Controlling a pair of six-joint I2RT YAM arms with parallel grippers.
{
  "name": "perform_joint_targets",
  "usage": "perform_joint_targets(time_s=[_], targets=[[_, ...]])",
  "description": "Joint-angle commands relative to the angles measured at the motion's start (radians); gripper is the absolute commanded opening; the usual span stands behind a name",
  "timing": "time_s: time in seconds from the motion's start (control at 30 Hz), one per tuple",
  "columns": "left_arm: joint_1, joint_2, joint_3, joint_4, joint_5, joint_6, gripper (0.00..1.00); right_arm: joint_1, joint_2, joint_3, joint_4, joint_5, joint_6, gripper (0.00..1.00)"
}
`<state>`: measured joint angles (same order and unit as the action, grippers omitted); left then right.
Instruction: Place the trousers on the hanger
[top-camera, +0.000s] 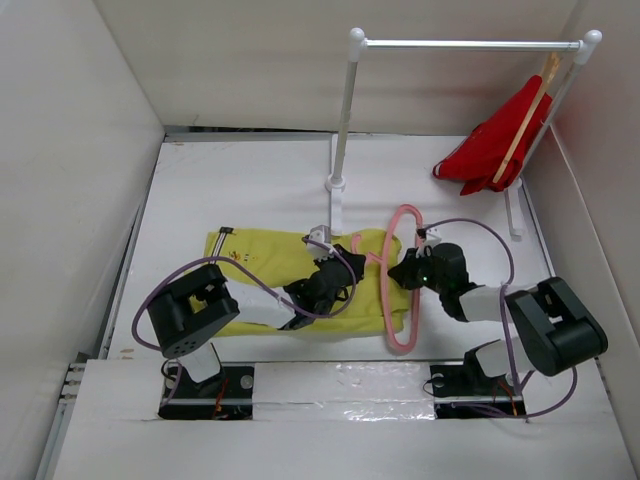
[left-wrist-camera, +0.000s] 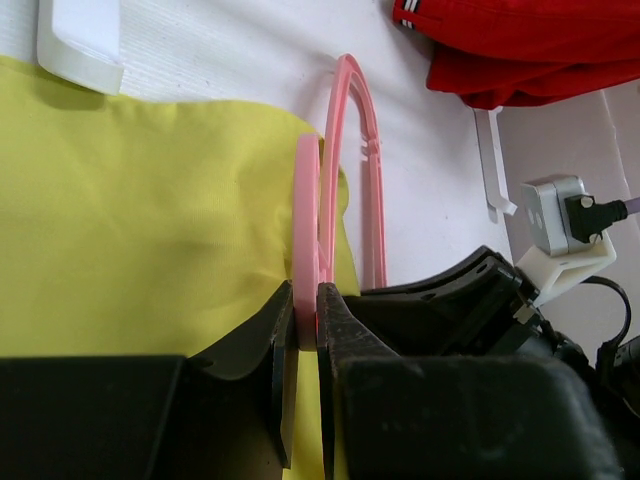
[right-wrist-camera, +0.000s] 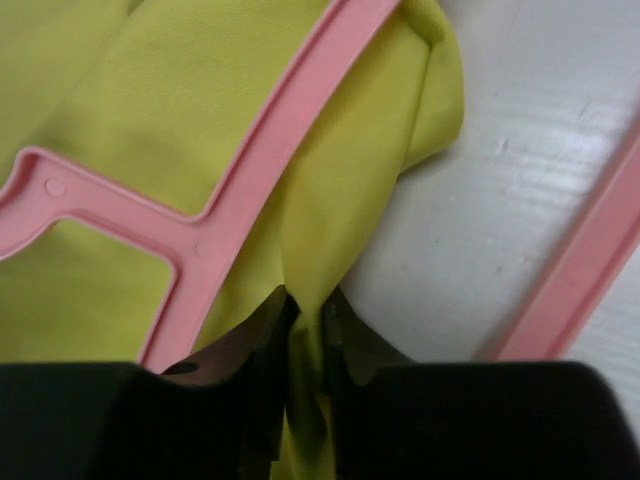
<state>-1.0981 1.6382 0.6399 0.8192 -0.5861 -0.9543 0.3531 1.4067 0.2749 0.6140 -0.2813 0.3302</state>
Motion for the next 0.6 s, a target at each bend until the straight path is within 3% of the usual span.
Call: perform_joint_targets(time_s=[0.0, 0.03, 0.2, 0.33, 0.57], targets=[[-0.002, -0.047, 0.003, -0.040, -0.026, 0.055, 0.00, 0.009, -0.031, -0.039, -0.030, -0.084, 0.036, 0.05], [-0.002, -0.054, 0.000, -0.045, -0.030, 0.060, 0.00, 0.009, -0.055, -0.039, -0.046, -0.085, 0.036, 0.00], [-0.002, -0.112, -0.031, -0.103, -0.070, 0.083, 0.00, -0.063, -0.303, -0.005, -0.203, -0.049, -0.002, 0.00], [-0.002, -0.173, -0.055, -0.181, -0.104, 0.106, 0.00, -0.211, -0.478, 0.036, -0.363, -0.085, -0.043, 0.00], [-0.014, -0.239, -0.117, -0.264, -0.110, 0.131, 0.00, -0.390, -0.583, 0.148, -0.484, -0.171, -0.088, 0.00]])
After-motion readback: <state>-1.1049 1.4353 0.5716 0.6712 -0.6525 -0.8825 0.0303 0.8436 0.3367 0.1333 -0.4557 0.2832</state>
